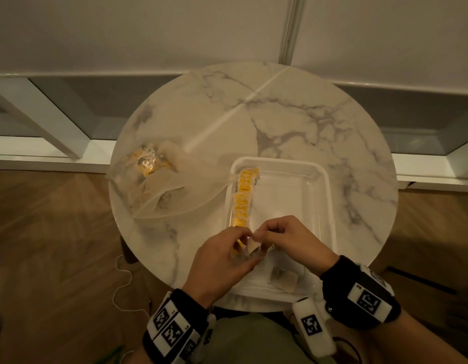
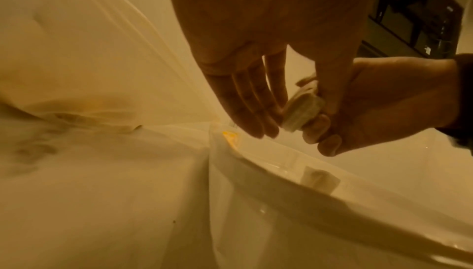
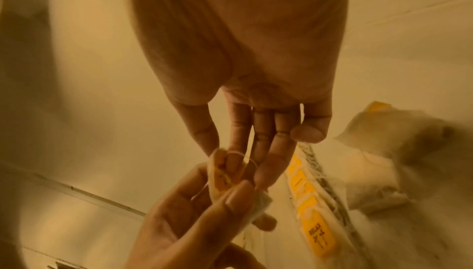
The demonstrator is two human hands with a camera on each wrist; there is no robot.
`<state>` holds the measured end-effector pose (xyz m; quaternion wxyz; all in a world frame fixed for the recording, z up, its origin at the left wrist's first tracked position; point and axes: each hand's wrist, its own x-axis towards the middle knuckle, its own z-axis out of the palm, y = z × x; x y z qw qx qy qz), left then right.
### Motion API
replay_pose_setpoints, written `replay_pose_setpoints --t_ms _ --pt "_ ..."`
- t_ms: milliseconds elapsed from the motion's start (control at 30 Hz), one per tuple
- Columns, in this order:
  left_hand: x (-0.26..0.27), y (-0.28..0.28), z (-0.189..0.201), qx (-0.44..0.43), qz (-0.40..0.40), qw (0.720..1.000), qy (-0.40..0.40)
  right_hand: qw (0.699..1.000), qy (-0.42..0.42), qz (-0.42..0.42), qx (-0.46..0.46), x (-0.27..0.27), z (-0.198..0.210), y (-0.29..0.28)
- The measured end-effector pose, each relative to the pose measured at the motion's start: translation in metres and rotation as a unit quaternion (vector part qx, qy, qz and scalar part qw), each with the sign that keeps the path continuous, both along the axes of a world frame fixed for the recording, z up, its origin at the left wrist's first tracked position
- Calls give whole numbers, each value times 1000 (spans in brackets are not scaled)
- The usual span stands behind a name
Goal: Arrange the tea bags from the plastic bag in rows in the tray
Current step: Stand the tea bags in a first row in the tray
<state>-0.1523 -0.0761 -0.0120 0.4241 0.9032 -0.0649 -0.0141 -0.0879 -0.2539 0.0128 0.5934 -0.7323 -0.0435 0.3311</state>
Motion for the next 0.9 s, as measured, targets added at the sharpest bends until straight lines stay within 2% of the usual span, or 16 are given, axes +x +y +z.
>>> replay_pose_setpoints --t_ms 133,233,333,400,500,567,700,800,900 --pt "2 9 -12 -22 11 1000 13 999 9 31 -8 0 1 -2" --pt "2 16 -17 -35 12 999 33 998 -38 24 -46 3 -13 -8" --pt "3 19 -15 -38 -19 999 16 985 -57 109 -119 0 -25 -8" --pt "4 20 -14 -63 -24 998 11 978 -71 156 -115 -3 -24 -2" --pt "6 20 -15 -98 -23 995 7 979 -84 165 -83 -6 -22 7" --pt "7 22 -17 -57 -34 998 0 975 -88 166 -117 -7 -26 11" --pt "11 27 -17 113 -96 989 -13 928 -103 249 -256 -6 -34 18" --pt "14 29 -16 195 -147 970 -14 912 -63 289 -284 -4 -34 24" --pt "20 28 -15 253 -186 949 -1 910 -9 293 -294 -5 -36 28"
